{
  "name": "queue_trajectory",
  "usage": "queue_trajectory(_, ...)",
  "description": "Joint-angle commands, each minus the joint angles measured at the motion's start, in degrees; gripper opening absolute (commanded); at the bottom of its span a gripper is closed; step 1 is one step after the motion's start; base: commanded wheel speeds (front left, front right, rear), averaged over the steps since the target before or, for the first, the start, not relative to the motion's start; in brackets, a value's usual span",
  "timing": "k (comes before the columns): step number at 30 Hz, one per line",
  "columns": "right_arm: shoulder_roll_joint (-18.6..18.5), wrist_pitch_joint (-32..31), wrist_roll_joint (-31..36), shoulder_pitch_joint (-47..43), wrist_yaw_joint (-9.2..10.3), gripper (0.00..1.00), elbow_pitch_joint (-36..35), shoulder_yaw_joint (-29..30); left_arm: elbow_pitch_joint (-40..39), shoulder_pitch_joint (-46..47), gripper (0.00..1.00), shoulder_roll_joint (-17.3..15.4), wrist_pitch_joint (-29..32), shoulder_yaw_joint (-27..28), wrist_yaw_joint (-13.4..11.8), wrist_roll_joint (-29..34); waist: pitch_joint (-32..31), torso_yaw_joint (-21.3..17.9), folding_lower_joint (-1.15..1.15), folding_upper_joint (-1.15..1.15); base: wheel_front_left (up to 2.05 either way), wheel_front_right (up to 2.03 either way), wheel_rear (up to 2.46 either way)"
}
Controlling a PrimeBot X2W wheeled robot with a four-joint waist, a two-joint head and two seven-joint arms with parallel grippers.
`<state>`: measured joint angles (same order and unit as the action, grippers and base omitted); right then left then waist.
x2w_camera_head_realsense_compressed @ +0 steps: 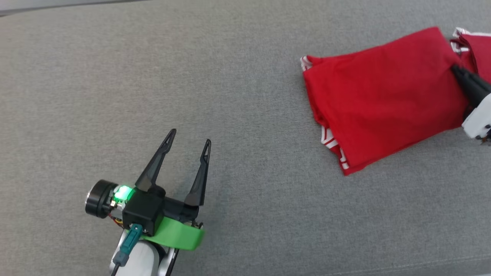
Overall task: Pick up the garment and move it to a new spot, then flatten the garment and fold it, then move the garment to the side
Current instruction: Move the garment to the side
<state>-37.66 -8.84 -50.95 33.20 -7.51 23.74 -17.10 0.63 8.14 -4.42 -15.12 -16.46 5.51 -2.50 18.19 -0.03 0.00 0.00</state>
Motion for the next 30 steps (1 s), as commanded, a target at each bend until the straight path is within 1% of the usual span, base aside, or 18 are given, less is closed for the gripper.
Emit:
queue_trajectory(1,-1.0,-0.6,1.1,1.8,0.05,0.0,-0.9,1.1,-0.4,1.6,1.0,-0.7,0.0,0.4,0.3,0.5,6.8,-6.3,0.0,0.0,0.0,0.0,0.0)
queue_trajectory(4,-2.9,-2.3,3.2,3.9,0.05,0.0,-2.2,4.2,-1.0,2.9,1.0,-1.7,0.0,0.2,0.6,1.1,8.9,-7.4,0.0,0.0,0.0,0.0,0.0)
queue_trajectory(7,-4.7,-4.4,5.1,5.3,0.06,0.0,-3.4,8.3,-1.2,3.6,1.0,-2.4,0.0,-0.2,1.0,1.5,10.7,-7.7,0.0,0.0,0.0,0.0,0.0)
queue_trajectory(12,-8.1,-7.6,8.5,5.0,0.05,0.0,-5.9,16.2,-1.4,4.3,1.0,-3.1,0.0,-0.6,1.1,1.5,13.0,-6.8,0.0,0.0,0.0,0.0,0.0)
queue_trajectory(15,-10.2,-9.1,9.5,4.1,0.06,0.0,-5.6,20.4,-1.5,4.7,1.0,-3.3,0.0,-0.6,1.3,1.5,14.2,-6.0,0.0,0.0,0.0,0.0,0.0)
queue_trajectory(17,-11.0,-9.4,11.5,3.7,0.06,0.56,-4.4,23.5,-1.5,5.1,1.0,-3.4,0.0,-0.6,1.4,1.5,14.7,-5.5,0.0,0.0,0.0,0.0,0.0)
queue_trajectory(18,-11.0,-8.9,12.9,3.8,0.06,1.0,-4.0,24.8,-1.5,5.2,1.0,-3.4,0.0,-0.6,1.4,1.5,14.9,-5.2,0.0,0.0,0.0,0.0,0.0)
queue_trajectory(20,-9.9,-6.3,17.9,4.2,0.05,1.0,-3.3,27.2,-1.4,5.6,1.0,-3.4,0.0,-0.7,1.4,1.4,14.8,-4.5,0.0,0.0,0.0,0.0,0.0)
queue_trajectory(24,-4.7,-0.7,26.9,3.1,0.03,1.0,-3.8,27.5,-0.7,5.6,1.0,-2.7,0.0,-1.0,1.4,1.2,12.4,-3.2,0.0,0.0,0.0,0.0,0.0)
queue_trajectory(25,-2.6,0.7,28.8,2.6,0.07,1.0,-3.9,27.3,-0.5,5.3,1.0,-2.5,0.0,-1.1,1.3,1.1,11.3,-2.9,0.0,0.0,0.0,0.0,0.0)
queue_trajectory(26,0.3,2.1,30.1,1.8,0.07,1.0,-4.2,26.6,-0.4,4.8,1.0,-2.3,0.0,-1.1,1.1,1.0,10.1,-2.6,0.0,0.0,0.0,0.0,0.0)
queue_trajectory(28,4.6,4.3,31.6,0.2,0.06,1.0,-4.3,25.6,0.0,3.9,1.0,-2.0,0.0,-1.0,0.9,0.8,7.7,-2.0,0.0,0.0,0.0,0.0,0.0)
queue_trajectory(30,8.9,7.1,31.7,-1.9,0.07,1.0,-4.3,24.4,0.5,3.2,1.0,-1.5,0.0,-0.9,0.4,0.5,5.2,-1.3,0.0,0.0,0.0,0.0,0.0)
